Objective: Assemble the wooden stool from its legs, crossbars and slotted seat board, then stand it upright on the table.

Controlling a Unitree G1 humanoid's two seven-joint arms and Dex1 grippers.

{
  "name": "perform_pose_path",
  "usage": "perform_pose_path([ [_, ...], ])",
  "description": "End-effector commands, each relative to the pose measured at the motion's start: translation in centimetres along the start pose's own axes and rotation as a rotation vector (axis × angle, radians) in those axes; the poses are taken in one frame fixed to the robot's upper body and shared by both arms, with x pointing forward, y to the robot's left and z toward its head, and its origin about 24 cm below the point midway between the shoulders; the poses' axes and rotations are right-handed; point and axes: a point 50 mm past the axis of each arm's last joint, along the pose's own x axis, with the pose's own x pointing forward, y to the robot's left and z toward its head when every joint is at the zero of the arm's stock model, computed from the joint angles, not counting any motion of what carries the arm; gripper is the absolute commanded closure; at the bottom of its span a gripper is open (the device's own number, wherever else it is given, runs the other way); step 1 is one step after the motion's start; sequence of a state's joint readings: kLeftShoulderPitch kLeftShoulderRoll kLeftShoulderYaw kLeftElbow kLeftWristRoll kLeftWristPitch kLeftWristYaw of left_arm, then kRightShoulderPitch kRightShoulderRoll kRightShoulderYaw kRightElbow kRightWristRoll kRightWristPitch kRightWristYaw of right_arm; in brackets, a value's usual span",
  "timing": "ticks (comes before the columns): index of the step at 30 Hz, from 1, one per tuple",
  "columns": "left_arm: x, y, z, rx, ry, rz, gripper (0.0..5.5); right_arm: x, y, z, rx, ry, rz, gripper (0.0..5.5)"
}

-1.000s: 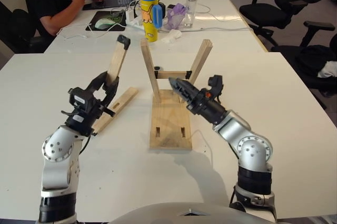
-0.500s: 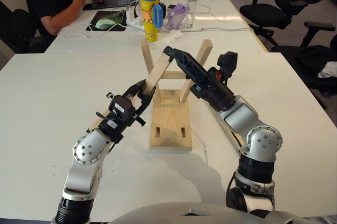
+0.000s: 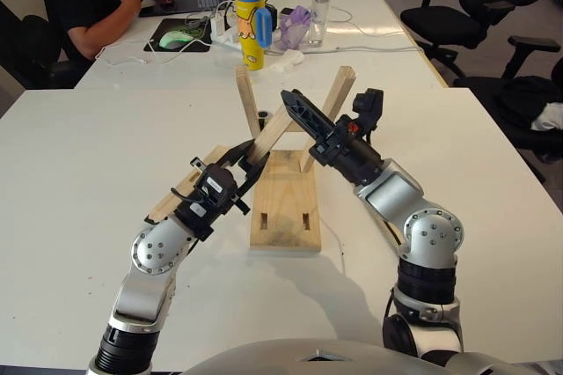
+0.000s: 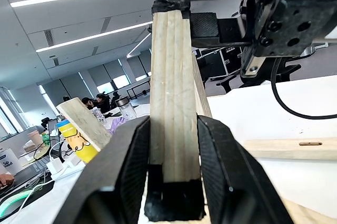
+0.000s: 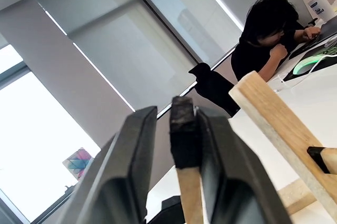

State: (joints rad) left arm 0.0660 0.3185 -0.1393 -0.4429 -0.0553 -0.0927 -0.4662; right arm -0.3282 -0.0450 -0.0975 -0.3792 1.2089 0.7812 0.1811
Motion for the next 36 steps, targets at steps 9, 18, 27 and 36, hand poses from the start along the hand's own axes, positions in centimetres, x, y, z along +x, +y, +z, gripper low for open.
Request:
perform_pose_path([
  [9, 0.2, 0.5, 0.7, -0.099, -0.078, 0.091, 3.44, -1.4, -2.4, -0.3, -0.068, -0.021, -0.187, 5.04],
  [18, -0.7, 2.1, 0.1, -0.298, -0.082, 0.250, 2.76, -9.4, -4.1, 2.0, -0.336, -0.013, -0.486, 5.04],
  [27, -1.0, 1.2, -0.5, -0.310, -0.048, 0.302, 2.76, -14.0, -3.9, 4.6, -0.618, 0.040, -0.637, 5.04],
  [36, -0.6, 0.8, -1.0, -0.323, -0.035, 0.293, 2.76, -14.2, -5.6, 5.5, -0.668, 0.039, -0.650, 5.04],
])
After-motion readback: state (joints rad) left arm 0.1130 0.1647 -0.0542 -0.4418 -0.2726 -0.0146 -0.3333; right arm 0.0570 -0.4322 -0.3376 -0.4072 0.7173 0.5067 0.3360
